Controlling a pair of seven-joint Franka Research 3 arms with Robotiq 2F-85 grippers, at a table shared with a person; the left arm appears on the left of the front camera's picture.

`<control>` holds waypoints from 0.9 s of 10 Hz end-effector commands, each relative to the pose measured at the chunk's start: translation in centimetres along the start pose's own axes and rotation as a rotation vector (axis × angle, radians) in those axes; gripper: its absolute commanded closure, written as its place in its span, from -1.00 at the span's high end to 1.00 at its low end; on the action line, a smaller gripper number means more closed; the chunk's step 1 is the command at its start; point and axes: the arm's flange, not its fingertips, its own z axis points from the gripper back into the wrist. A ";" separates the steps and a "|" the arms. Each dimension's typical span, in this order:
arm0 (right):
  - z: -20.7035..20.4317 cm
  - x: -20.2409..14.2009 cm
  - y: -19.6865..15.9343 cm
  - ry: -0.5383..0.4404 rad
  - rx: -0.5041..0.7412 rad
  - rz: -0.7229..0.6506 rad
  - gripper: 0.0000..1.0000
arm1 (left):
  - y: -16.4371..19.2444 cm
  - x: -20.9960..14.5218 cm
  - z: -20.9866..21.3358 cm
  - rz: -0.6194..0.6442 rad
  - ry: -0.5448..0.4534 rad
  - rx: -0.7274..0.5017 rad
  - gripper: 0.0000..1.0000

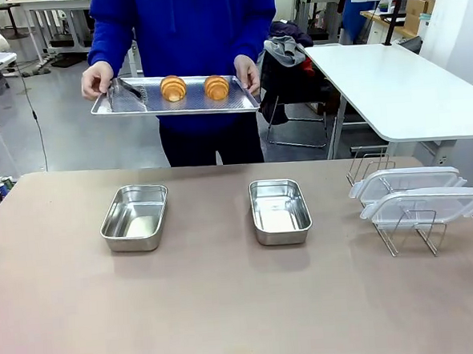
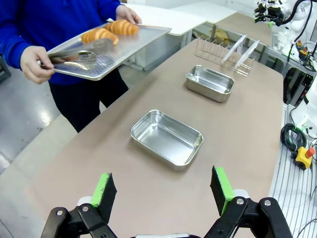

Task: Place the bread in airtight containers.
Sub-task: Lift both Airtight Container.

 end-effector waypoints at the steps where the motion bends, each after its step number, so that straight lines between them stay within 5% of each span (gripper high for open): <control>1: -0.1 0.1 -0.3 -0.027 0.001 0.026 1.00 | 0.1 -0.3 -0.2 -0.019 -0.028 -0.003 1.00; 9: 0.0 0.0 0.0 0.000 0.000 0.000 1.00 | 0.0 0.0 0.0 0.000 0.000 0.000 1.00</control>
